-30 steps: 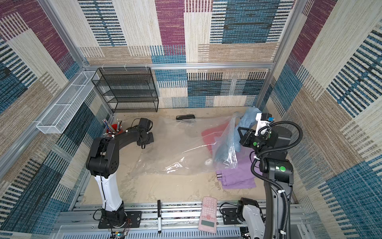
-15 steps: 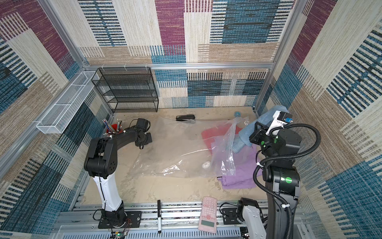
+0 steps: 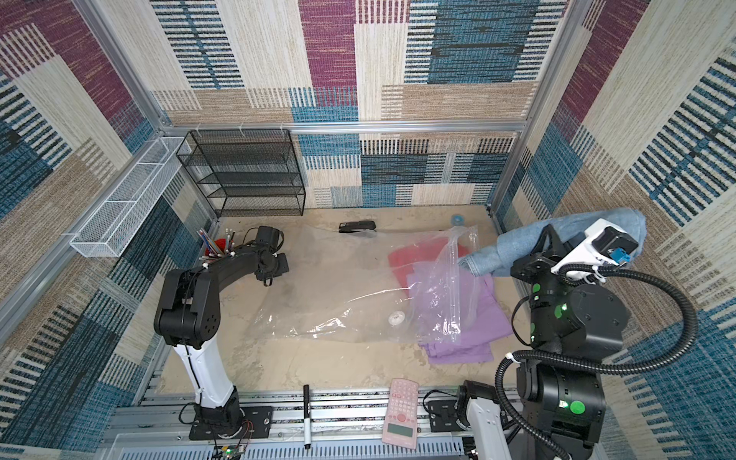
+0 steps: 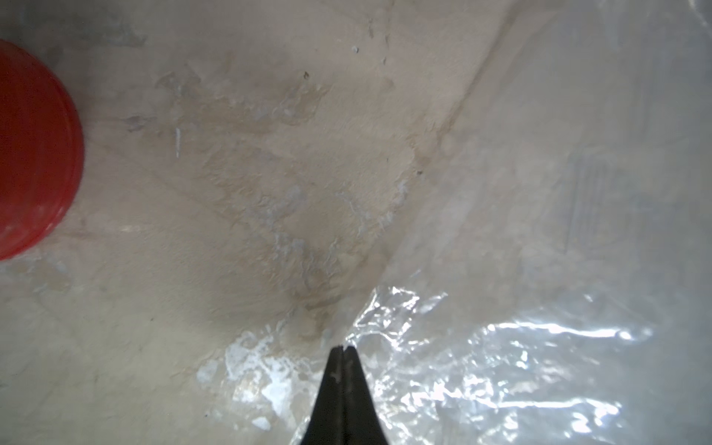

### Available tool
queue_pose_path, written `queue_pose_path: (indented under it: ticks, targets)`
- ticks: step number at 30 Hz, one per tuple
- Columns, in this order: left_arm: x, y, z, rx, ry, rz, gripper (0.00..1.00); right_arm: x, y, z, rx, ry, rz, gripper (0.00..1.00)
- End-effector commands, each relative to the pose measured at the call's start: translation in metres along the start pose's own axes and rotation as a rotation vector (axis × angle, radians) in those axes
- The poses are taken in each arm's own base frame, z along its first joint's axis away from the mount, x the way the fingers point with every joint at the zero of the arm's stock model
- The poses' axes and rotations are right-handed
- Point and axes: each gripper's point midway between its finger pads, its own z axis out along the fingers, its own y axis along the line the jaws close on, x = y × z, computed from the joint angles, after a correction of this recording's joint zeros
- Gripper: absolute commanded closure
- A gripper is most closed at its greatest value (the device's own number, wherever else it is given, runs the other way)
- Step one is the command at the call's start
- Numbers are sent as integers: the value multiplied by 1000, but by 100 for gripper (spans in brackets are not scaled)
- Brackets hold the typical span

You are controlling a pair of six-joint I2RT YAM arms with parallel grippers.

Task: Take the trousers out of the vacuum bag
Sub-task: Take out the trousers from the vacuum bag.

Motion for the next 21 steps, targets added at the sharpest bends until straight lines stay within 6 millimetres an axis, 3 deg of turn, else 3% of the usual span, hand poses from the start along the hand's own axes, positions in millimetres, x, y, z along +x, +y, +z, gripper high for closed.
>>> queue_pose_path:
  ticks: [1,4,6,12,15,18,21]
  targets:
    - [-8,-7,-7,36,-23,-14,100,-43,15,-4,-60,-169,-10,100]
    - [-14,-21,-21,129,-52,-19,100,-47,14,-8,-58,-198,-13,100]
    - [-23,-38,-42,224,-100,-13,97,-41,13,-2,-54,-175,-18,100]
    - [-61,-78,-132,447,-287,30,51,-17,14,13,-78,-118,0,100]
    - [-70,-90,-178,522,-383,66,36,-9,13,17,-85,-104,18,100]
    - [-63,-118,-230,655,-444,106,30,-8,12,18,-80,-105,20,100]
    - [-28,-176,-278,811,-463,191,24,-6,11,19,-76,-105,26,100]
